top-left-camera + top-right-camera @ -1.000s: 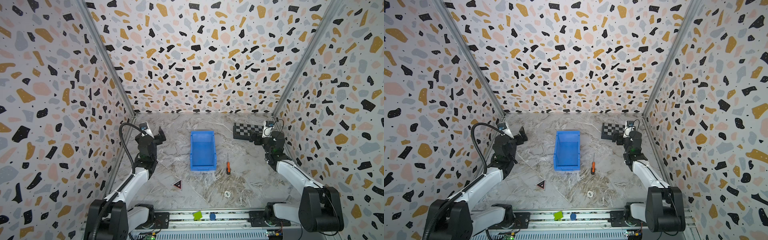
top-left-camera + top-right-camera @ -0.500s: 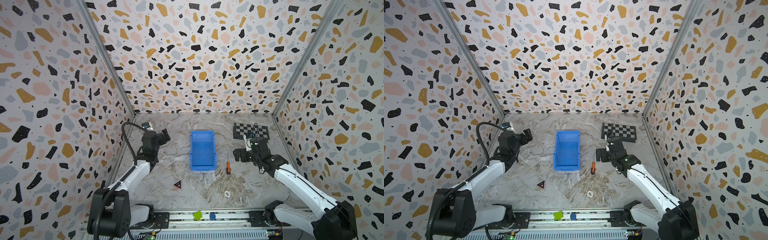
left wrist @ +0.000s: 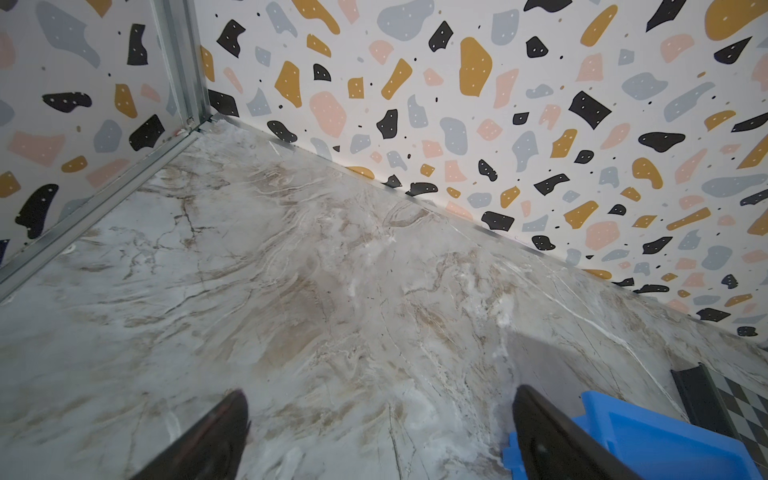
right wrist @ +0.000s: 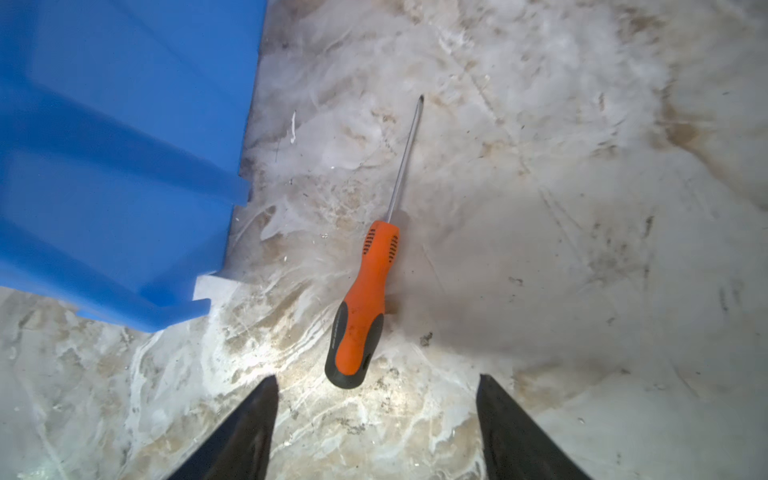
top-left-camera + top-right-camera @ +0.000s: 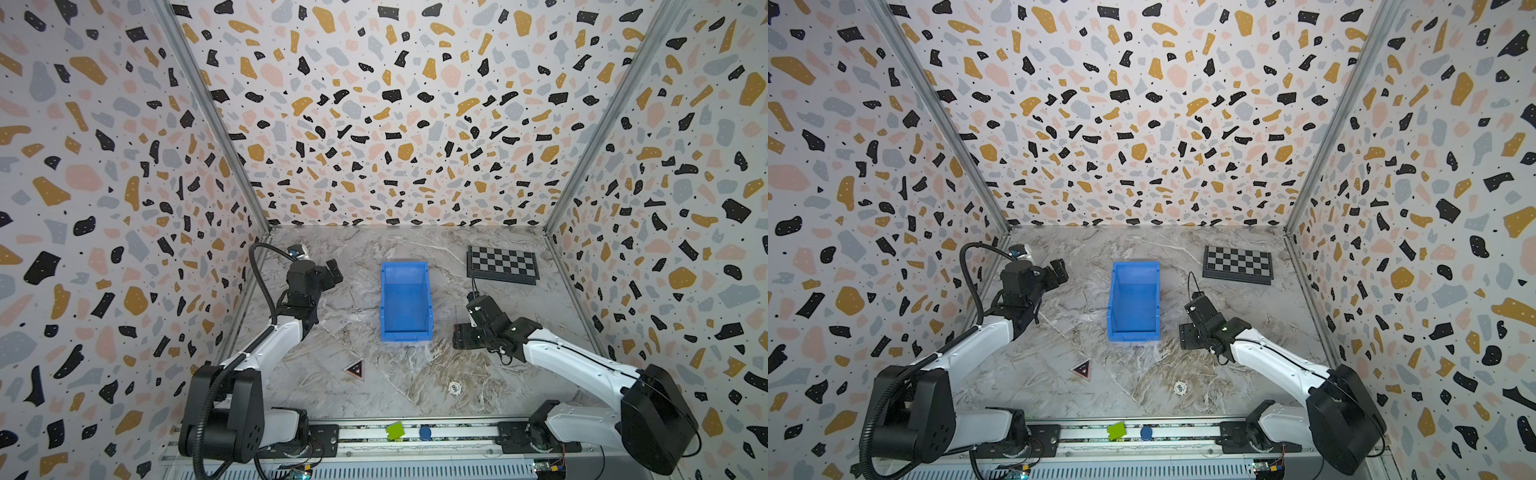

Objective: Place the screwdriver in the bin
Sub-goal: 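Raise the right arm and move the right gripper over the orange screwdriver, then lower the right gripper and close it on the orange screwdriver handle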

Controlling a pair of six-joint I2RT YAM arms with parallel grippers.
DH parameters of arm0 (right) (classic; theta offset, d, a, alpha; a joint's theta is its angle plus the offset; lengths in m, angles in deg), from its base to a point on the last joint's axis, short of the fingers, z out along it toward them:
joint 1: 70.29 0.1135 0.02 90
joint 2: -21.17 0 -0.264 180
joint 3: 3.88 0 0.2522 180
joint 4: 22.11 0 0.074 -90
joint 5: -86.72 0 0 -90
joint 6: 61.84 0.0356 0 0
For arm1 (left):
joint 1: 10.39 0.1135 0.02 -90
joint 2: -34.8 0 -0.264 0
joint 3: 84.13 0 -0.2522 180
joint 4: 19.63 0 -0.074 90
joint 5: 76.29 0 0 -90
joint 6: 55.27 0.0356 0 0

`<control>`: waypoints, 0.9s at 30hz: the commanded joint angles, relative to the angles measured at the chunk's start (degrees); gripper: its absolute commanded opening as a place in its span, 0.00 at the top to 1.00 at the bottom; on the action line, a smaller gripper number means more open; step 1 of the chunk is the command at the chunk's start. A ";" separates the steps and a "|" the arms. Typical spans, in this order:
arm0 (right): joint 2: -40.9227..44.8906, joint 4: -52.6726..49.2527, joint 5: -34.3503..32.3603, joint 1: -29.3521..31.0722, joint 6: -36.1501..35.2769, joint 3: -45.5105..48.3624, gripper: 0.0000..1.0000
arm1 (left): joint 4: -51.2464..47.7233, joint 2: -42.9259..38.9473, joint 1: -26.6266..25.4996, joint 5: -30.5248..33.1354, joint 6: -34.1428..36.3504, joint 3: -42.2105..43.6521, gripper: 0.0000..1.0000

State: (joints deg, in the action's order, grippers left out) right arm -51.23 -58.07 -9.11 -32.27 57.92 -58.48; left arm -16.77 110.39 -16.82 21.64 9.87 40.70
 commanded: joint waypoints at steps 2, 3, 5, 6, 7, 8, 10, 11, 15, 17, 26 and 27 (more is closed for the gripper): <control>-4.21 0.96 -0.43 1.00 0.50 -3.51 0.25 | -0.27 -2.08 0.02 2.52 2.38 -2.20 0.00; -5.20 1.10 -0.18 1.03 0.27 -3.77 0.25 | -0.27 -2.44 0.02 2.62 2.43 -2.06 0.00; -7.26 1.18 0.20 1.00 -0.20 -4.42 0.25 | 0.02 -3.10 0.02 2.71 2.64 -1.61 0.00; -7.95 1.40 0.29 1.08 -0.35 -4.42 0.25 | 0.16 -3.32 0.02 2.79 2.67 -1.41 0.00; -8.68 1.77 0.42 1.09 -0.49 -4.29 0.26 | 0.36 -3.63 0.02 2.88 2.75 -1.16 0.00; -9.23 1.97 0.46 1.08 -0.58 -4.16 0.28 | 0.43 -3.85 0.02 3.02 2.72 -1.04 0.00; -9.93 2.57 0.46 1.09 -0.67 -3.77 0.30 | 0.38 -4.12 0.02 3.24 2.88 -1.02 0.00; -10.22 2.86 0.54 1.09 -0.67 -3.64 0.32 | 0.31 -4.25 0.02 3.24 2.89 -0.96 0.00; -12.15 3.43 0.72 1.05 -0.89 -3.72 0.42 | 0.34 -4.35 0.02 3.33 2.89 -0.96 0.00; -12.90 3.80 0.88 1.09 -1.10 -3.72 0.45 | 0.25 -4.23 0.02 3.34 3.05 -0.98 0.00; -14.86 5.14 1.47 0.92 -1.77 -3.72 0.50 | -0.05 -4.23 0.02 4.66 3.00 -1.26 0.00; -14.87 5.23 1.52 0.85 -1.72 -3.72 0.52 | -0.09 -4.06 0.02 4.65 3.01 -1.39 0.00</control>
State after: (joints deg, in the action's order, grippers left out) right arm -65.99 -52.98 -7.80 -31.48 56.76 -61.23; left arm -17.95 106.80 -16.82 25.15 12.03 40.70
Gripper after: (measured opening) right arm 0.495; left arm 0.995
